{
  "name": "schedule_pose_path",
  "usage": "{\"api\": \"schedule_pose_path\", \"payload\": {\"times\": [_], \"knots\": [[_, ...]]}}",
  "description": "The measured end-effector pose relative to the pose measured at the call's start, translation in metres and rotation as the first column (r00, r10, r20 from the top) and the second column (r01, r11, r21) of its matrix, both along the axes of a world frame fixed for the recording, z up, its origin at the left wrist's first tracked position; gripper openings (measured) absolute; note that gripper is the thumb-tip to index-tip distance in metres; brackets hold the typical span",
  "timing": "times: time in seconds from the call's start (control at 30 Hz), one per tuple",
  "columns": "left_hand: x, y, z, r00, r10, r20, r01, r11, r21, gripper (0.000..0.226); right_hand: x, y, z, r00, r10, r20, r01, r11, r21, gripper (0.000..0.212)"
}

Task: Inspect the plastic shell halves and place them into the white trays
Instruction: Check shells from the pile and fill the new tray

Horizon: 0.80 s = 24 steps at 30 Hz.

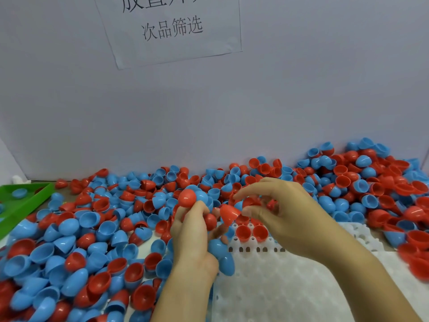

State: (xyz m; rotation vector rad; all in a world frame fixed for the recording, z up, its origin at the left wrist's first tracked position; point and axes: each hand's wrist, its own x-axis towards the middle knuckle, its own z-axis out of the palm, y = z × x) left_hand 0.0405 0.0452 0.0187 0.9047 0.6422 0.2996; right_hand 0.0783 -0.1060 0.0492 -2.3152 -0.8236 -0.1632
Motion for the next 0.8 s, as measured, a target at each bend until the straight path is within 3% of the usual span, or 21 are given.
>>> {"api": "schedule_pose_path", "payload": {"times": [0.17,0.33,0.57,0.7,0.8], "knots": [[0.002,-0.005,-0.002,0.999,0.049,0.017,-0.052,0.949,0.310,0.022,-0.004,-0.004,0.009,0.998,0.017,-0.058,-0.026,0.987,-0.157,0.026],[0.003,-0.007,-0.006,0.998,0.033,0.046,-0.051,0.872,0.486,0.039,-0.007,0.002,0.006,0.999,0.045,-0.021,-0.047,0.991,-0.123,0.027],[0.009,-0.005,-0.012,1.000,-0.001,-0.001,0.001,0.899,0.437,0.020,-0.010,0.014,0.000,0.997,0.076,-0.004,-0.076,0.996,0.037,0.023],[0.008,-0.002,-0.011,0.999,-0.038,-0.004,0.038,0.958,0.285,0.016,-0.010,0.022,-0.003,0.998,0.064,-0.007,-0.062,0.988,0.138,0.039],[0.008,0.003,-0.013,0.998,-0.046,-0.029,0.051,0.982,0.184,0.009,-0.013,0.026,-0.001,0.995,0.005,0.096,-0.020,0.987,0.162,0.040]]}}
